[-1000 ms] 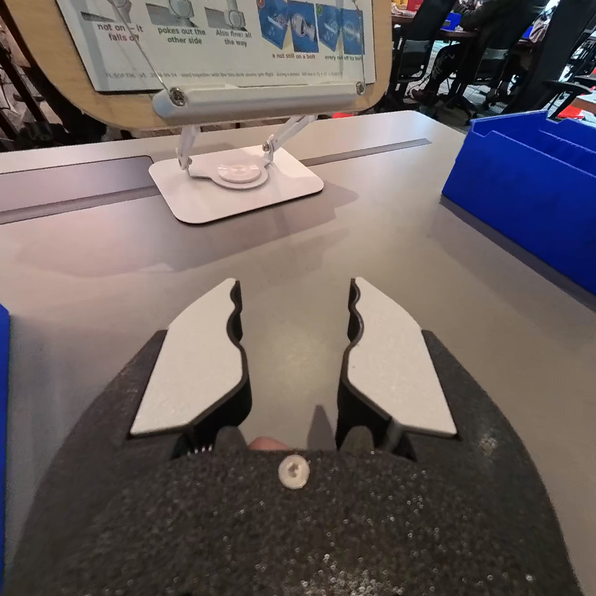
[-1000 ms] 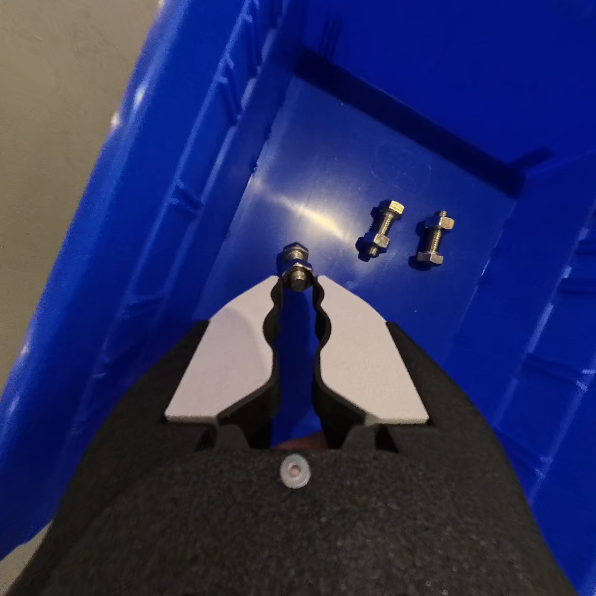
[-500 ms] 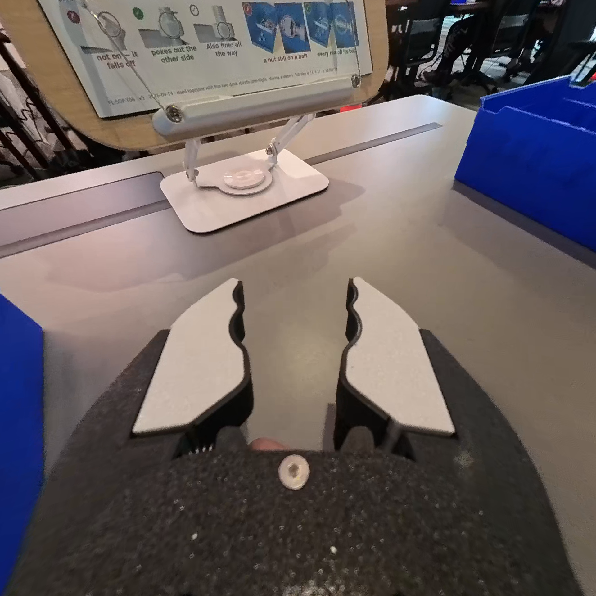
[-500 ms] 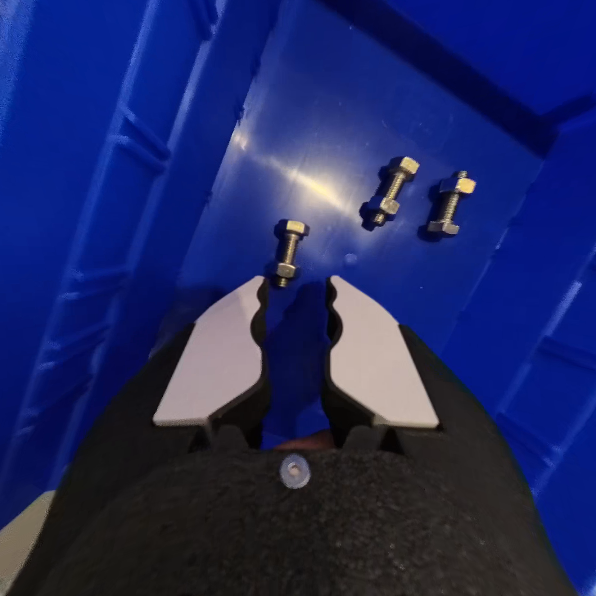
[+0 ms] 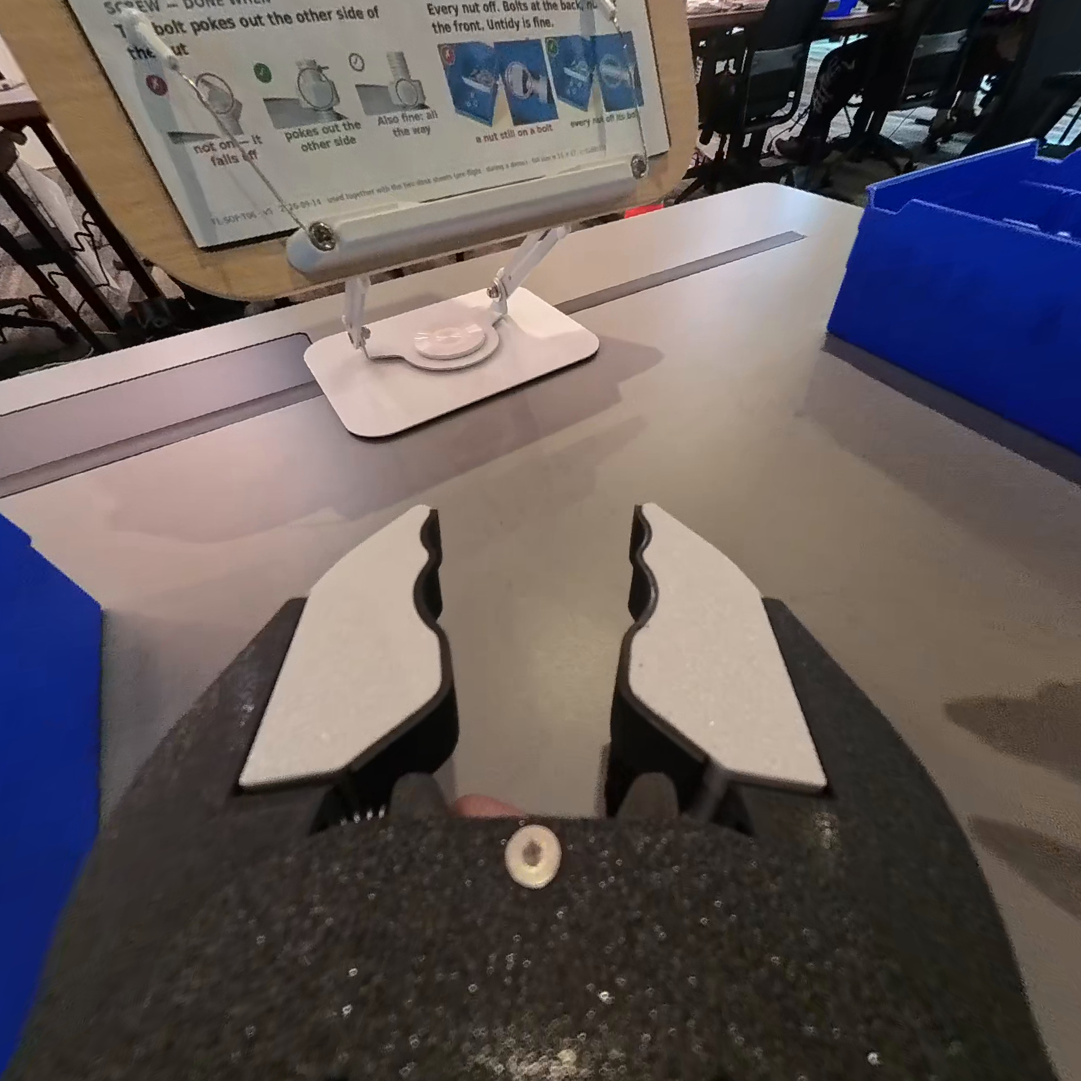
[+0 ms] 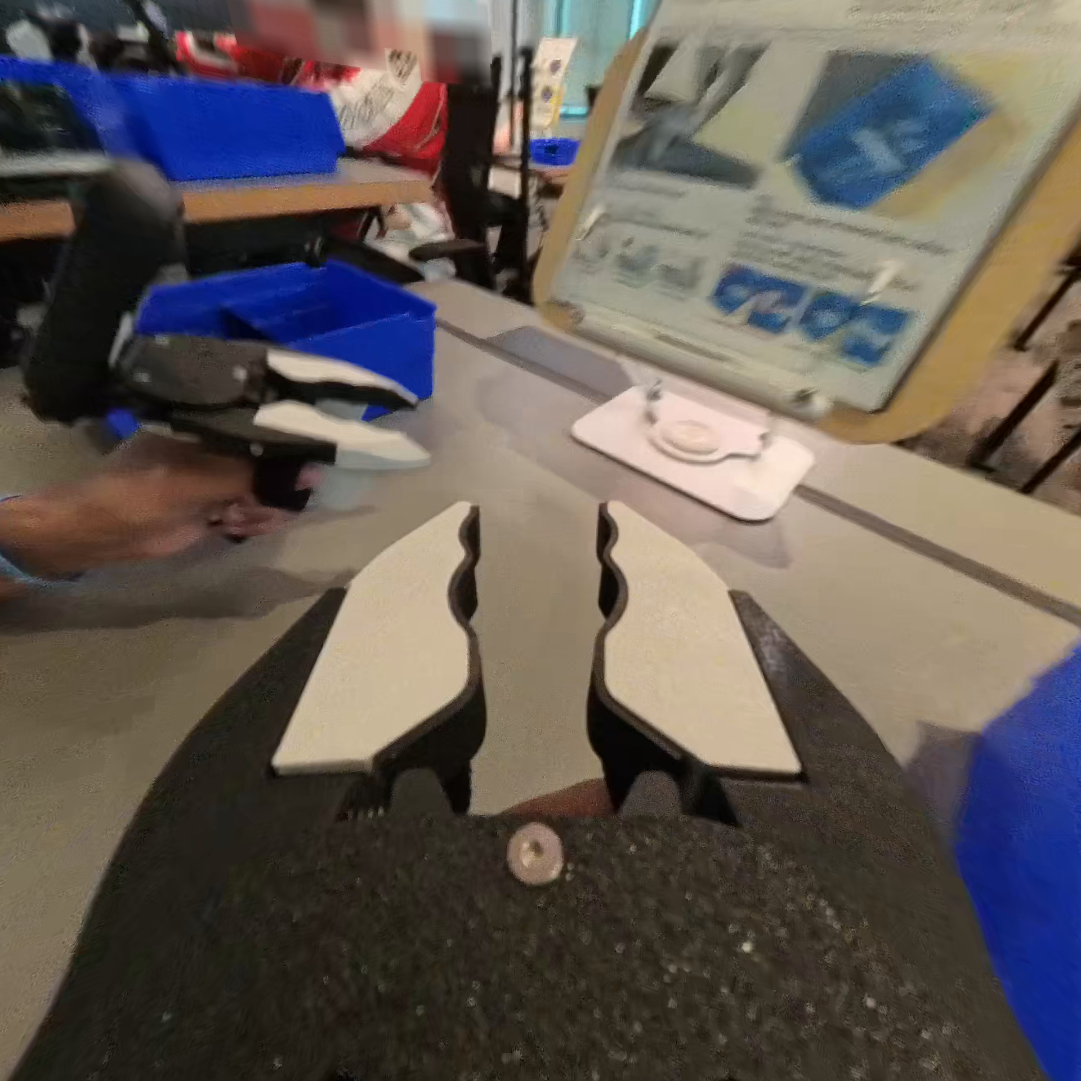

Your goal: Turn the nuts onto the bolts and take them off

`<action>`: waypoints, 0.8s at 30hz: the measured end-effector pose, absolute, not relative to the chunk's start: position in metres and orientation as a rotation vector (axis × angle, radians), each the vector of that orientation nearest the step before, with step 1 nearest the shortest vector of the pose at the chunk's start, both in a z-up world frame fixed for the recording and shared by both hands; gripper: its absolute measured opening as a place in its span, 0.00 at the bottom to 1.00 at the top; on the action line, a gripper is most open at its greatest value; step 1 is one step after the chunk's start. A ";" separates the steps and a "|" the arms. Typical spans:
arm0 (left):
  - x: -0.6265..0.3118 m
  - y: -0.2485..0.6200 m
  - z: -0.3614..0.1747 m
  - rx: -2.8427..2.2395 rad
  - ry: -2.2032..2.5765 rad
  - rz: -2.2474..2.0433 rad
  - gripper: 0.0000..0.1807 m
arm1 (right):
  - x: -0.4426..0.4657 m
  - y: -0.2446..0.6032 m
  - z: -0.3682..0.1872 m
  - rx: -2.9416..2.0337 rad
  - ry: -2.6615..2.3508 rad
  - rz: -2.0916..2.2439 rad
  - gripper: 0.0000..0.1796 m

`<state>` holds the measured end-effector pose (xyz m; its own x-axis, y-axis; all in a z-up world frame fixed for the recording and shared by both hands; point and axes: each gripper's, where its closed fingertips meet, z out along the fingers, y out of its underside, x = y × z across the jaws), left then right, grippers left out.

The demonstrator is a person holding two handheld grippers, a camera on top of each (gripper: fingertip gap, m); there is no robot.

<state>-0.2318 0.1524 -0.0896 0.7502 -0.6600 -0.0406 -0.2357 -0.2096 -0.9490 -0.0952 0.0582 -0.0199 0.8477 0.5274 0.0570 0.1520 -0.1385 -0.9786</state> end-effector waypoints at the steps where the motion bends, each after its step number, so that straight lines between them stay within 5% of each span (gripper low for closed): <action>1: -0.233 0.153 -0.089 -1.781 0.698 -0.450 0.34 | -0.109 0.063 -0.038 -1.730 -0.553 0.332 0.22; 6: -0.239 0.155 -0.082 -1.770 0.666 -0.459 0.33 | -0.143 0.071 -0.092 -1.789 -0.648 0.271 0.23; 16: -0.240 0.156 -0.085 -1.778 0.658 -0.430 0.32 | -0.133 0.068 -0.089 -1.800 -0.598 0.196 0.23; 24: -0.233 0.149 -0.088 -1.813 0.671 -0.514 0.33 | 0.035 -0.004 -0.027 -1.679 -0.087 -0.285 0.23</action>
